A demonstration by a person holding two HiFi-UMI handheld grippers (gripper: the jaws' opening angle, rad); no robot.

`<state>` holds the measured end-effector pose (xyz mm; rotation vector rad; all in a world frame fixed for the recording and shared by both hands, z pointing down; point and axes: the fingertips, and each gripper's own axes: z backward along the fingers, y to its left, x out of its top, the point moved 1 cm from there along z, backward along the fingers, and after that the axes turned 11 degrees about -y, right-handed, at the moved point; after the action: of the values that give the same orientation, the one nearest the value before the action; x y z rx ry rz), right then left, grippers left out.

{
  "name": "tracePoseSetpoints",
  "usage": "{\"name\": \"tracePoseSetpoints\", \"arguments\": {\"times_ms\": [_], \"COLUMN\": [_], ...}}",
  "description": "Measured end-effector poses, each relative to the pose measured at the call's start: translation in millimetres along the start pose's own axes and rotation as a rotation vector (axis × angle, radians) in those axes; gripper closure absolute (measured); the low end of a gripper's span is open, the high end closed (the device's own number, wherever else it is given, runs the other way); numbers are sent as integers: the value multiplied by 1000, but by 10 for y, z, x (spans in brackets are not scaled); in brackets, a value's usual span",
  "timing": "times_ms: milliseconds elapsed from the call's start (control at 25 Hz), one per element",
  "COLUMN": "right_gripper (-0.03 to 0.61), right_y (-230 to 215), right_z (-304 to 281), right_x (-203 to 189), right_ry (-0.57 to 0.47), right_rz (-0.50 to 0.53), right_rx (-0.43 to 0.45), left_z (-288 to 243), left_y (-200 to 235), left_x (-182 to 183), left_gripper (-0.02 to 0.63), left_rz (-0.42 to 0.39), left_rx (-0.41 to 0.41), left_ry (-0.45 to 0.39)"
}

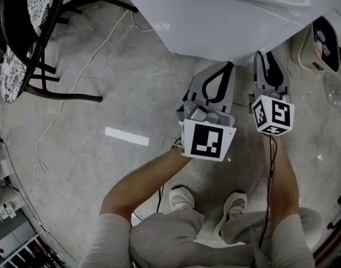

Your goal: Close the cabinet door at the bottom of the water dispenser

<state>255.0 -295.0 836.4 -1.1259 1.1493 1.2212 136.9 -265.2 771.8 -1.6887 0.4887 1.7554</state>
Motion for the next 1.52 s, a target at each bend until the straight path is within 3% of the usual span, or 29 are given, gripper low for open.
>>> {"name": "tracePoseSetpoints", "arguments": {"times_ms": [400,560,720,1360,1520], "right_gripper": [456,529,560,560,560], "right_y": [27,166,195,36,87], "right_z": [47,174,354,723,827], "right_x": [38,149,153,472,622], "right_ry": [-20,-60,-52,-49,-39], "right_rz": [7,27,-18,-40,-34], "right_rx": [-8,4,-17,-26,-22], "left_z": [67,123,228,674,827], "left_y": [-20,40,169,573,647], "left_x": [-5,1,11,64,161], "left_gripper": [606,606,606,606,606], "left_rz": [-1,-14,5,52,-4], "left_rx": [-1,11,53,175,174], "left_ry": [-12,-21,-22,-24,-9]}}
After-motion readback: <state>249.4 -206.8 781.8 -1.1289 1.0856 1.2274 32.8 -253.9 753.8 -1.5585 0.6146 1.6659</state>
